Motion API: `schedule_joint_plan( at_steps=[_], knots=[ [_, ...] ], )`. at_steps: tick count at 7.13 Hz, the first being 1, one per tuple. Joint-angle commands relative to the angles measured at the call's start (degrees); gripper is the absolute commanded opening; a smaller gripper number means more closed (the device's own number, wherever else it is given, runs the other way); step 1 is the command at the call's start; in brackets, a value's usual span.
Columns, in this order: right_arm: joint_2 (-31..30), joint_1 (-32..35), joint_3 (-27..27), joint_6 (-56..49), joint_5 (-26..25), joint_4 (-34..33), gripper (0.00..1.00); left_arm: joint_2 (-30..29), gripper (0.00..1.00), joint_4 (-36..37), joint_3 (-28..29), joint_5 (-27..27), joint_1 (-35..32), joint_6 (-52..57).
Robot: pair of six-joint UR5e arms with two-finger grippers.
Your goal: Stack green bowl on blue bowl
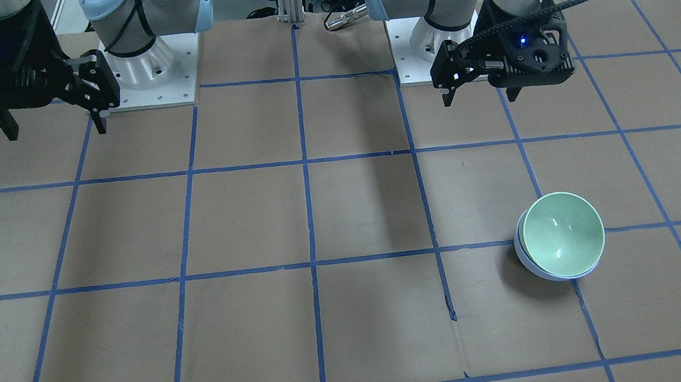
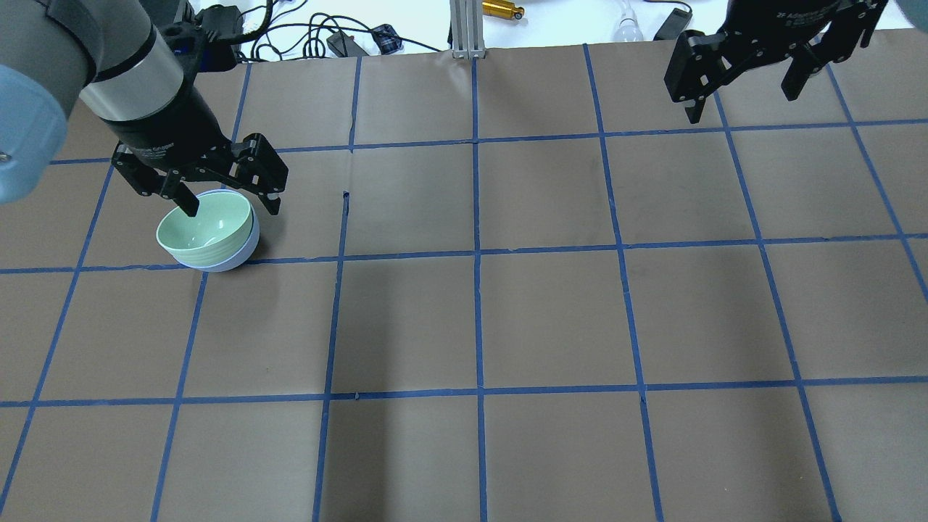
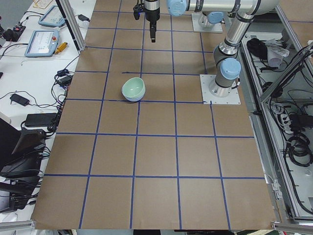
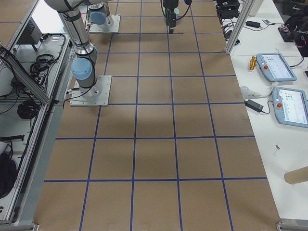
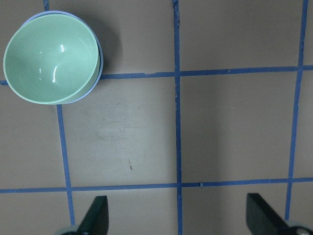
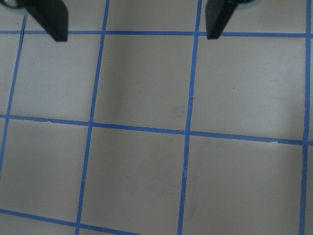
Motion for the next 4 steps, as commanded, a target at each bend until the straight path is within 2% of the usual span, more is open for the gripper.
schedule_joint_plan(
  at_steps=[1, 4],
  knots=[
    [0.0, 0.0, 0.0, 0.0, 0.0, 0.0, 1.0, -0.3, 1.0, 0.2, 0.0, -0.3, -0.2, -1.3],
    [0.0, -0.1, 0.0, 0.0, 0.0, 0.0, 1.0, -0.1, 1.0, 0.2, 0.0, 0.2, -0.2, -1.3]
  ],
)
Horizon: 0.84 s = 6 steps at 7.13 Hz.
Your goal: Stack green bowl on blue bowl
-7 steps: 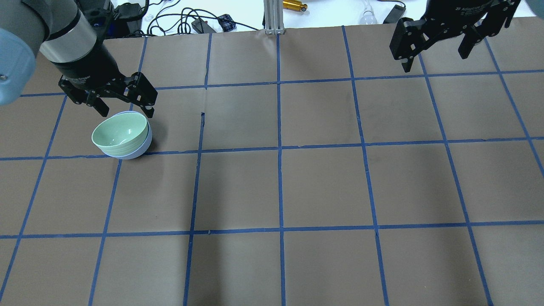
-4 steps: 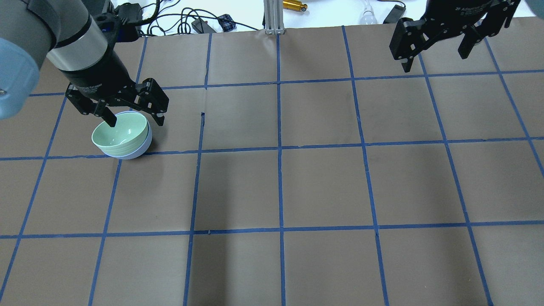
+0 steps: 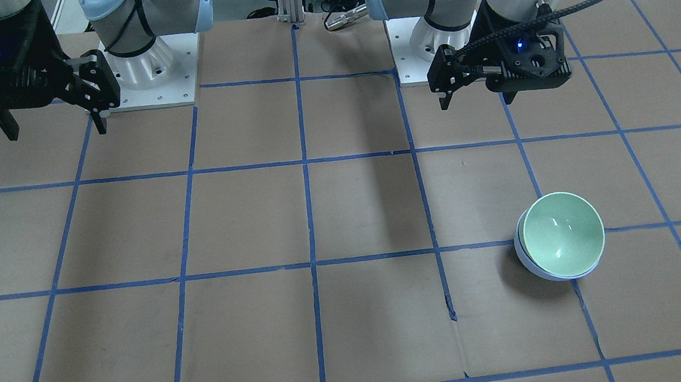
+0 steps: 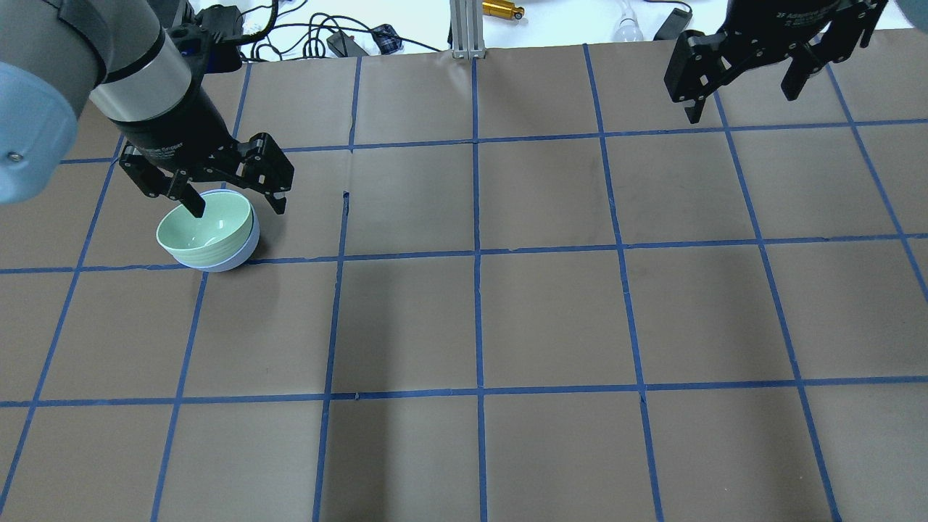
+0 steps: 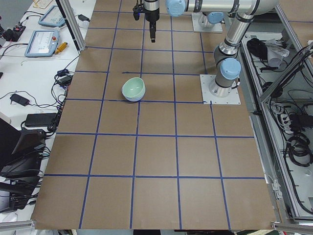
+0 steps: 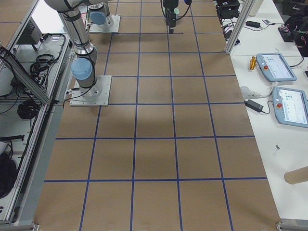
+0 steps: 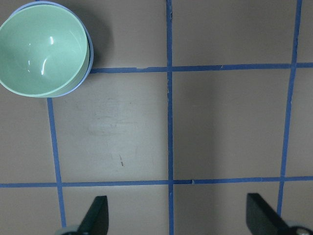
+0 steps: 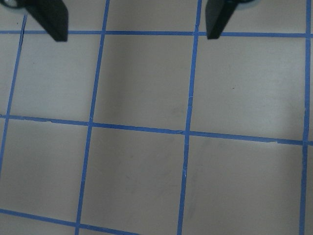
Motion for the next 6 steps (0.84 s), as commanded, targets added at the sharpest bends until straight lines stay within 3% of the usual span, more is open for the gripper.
schedule_joint_plan(
  at_steps=[1, 6],
  knots=[
    [0.0, 0.0, 0.0, 0.0, 0.0, 0.0, 1.0, 0.2, 1.0, 0.0, 0.0, 0.1, 0.0, 0.0],
    [0.0, 0.0, 0.0, 0.0, 0.0, 0.0, 1.0, 0.5, 1.0, -0.1, -0.1, 0.0, 0.0, 0.0]
  ],
)
